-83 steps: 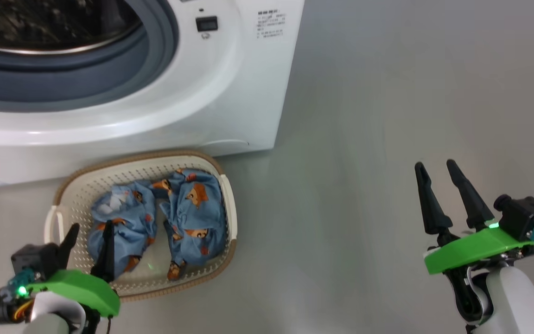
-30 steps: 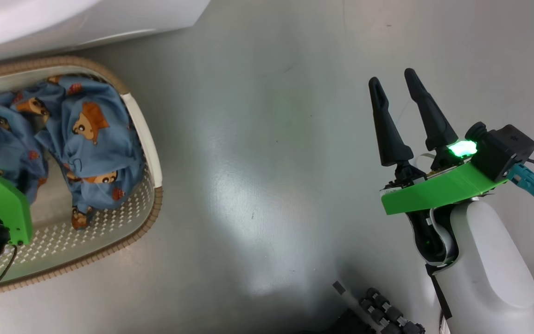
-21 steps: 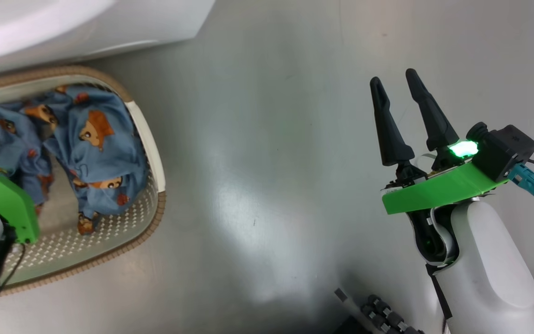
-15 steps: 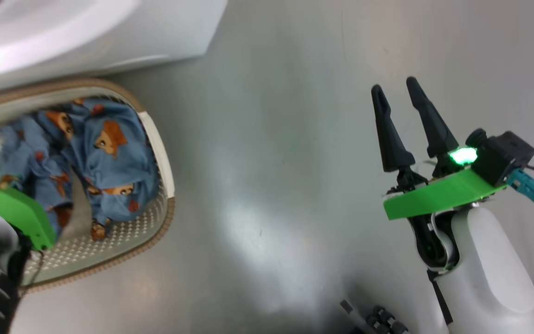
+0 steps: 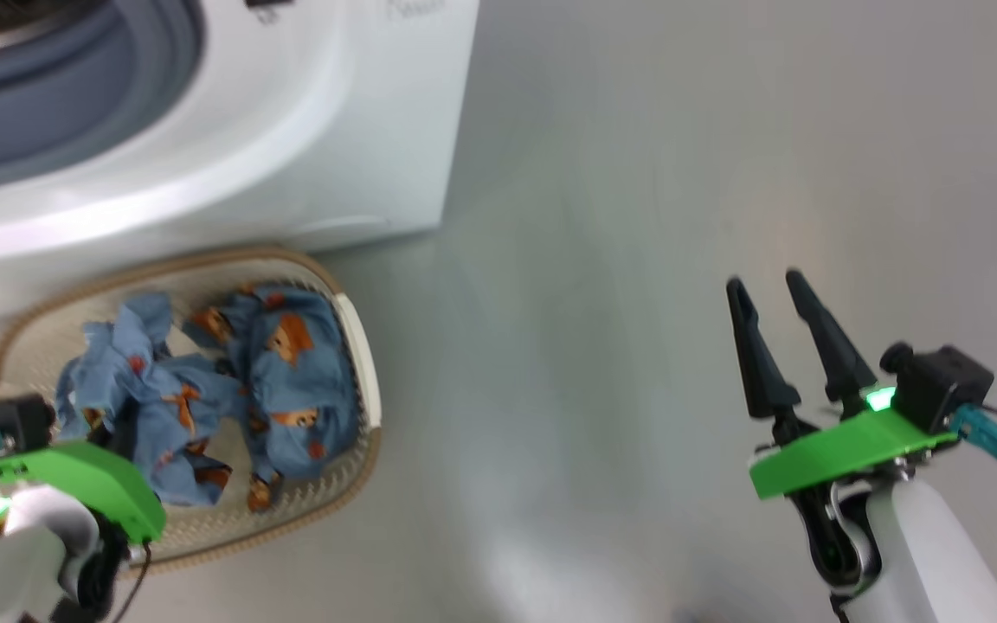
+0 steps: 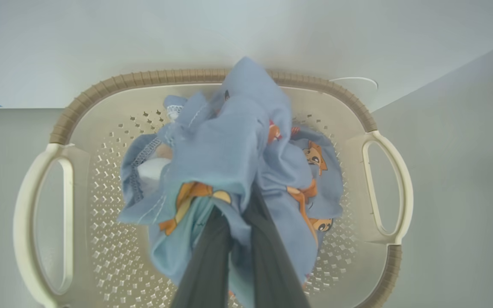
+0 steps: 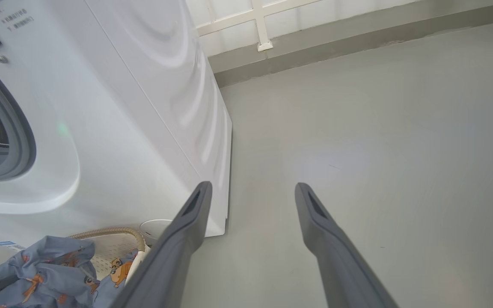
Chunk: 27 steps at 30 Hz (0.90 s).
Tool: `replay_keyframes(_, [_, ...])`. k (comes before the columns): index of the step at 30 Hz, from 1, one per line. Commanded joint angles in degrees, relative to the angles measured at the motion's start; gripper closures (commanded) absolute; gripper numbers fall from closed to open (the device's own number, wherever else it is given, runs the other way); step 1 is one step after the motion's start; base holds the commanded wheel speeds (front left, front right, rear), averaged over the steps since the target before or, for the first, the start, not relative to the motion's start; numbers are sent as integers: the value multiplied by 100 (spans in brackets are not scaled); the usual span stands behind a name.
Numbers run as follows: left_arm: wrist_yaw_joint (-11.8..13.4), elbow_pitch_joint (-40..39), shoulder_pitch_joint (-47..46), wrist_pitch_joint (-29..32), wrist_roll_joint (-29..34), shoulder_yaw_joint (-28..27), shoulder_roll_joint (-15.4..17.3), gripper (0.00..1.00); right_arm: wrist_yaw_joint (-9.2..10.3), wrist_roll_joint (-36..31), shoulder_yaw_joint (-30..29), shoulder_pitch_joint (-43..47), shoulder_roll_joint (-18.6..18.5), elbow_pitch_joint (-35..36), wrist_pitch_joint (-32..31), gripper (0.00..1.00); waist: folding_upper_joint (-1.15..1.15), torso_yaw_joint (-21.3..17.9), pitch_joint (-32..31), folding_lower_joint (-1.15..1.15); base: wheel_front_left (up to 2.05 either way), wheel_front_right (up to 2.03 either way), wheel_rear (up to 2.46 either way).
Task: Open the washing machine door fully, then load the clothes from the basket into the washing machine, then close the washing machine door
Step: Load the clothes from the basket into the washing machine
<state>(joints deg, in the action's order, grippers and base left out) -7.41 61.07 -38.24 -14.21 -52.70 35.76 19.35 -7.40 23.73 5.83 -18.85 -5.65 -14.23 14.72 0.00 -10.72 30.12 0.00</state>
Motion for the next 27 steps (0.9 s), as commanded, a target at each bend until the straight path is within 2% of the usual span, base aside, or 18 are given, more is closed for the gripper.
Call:
replay_keyframes(1, [-8, -138, 254, -77, 162, -280, 247, 100, -9, 5, 93, 226, -52, 77, 28, 0, 0, 284, -707, 0, 0, 0, 0])
replay_keyframes(16, [34, -1823, 1800, -78, 2035, -2369, -194, 100, -9, 177, -69, 980, -412, -127, 28, 0, 0, 596, -1993, 0, 0, 0, 0])
replay_keyframes(27, [12, -3450, 2935, -78, 3062, -3463, -628, 100, -9, 239, -204, 1431, -511, -129, 28, 0, 0, 732, -2519, 0, 0, 0, 0])
